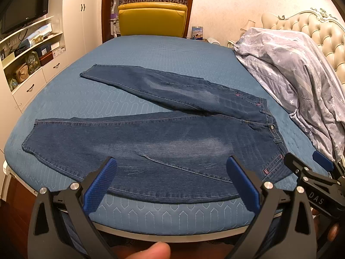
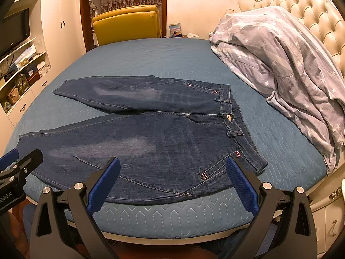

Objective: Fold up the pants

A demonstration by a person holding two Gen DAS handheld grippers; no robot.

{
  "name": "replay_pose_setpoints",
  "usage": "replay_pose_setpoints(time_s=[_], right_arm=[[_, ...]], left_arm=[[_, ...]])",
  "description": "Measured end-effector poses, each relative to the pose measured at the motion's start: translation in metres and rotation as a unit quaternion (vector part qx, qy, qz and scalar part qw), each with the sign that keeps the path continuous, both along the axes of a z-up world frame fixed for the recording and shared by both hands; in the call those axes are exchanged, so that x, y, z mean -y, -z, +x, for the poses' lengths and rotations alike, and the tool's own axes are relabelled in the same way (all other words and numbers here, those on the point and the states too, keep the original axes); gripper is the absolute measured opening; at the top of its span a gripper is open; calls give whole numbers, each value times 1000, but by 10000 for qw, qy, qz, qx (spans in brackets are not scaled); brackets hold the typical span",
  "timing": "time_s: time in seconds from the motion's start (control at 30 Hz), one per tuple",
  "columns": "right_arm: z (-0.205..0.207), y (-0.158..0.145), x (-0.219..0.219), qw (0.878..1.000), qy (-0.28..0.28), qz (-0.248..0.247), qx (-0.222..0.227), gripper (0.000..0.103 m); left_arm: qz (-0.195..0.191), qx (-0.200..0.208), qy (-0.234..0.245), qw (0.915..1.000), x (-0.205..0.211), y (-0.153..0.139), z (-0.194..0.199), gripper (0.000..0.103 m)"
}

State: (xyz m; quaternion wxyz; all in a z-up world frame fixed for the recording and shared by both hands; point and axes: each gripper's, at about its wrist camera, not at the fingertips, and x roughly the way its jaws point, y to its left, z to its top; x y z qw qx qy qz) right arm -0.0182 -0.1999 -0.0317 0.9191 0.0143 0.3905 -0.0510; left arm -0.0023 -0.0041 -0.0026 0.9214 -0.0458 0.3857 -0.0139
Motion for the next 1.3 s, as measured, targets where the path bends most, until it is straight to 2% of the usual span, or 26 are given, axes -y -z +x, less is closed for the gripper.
replay_pose_setpoints(time_s=[0.83,1.17,1.3], right_arm=[[0,2,-1,10000,-1,4,-16,95],[3,12,-2,10000,-20,8,-91,95],[11,18,4,9994,-87,260,-226,95]], left_arm=[[2,-16,10,10000,1,2,1,102],[7,-98,36,9999,3,9,5,102],[12,-106,41,9999,3,9,5,102]])
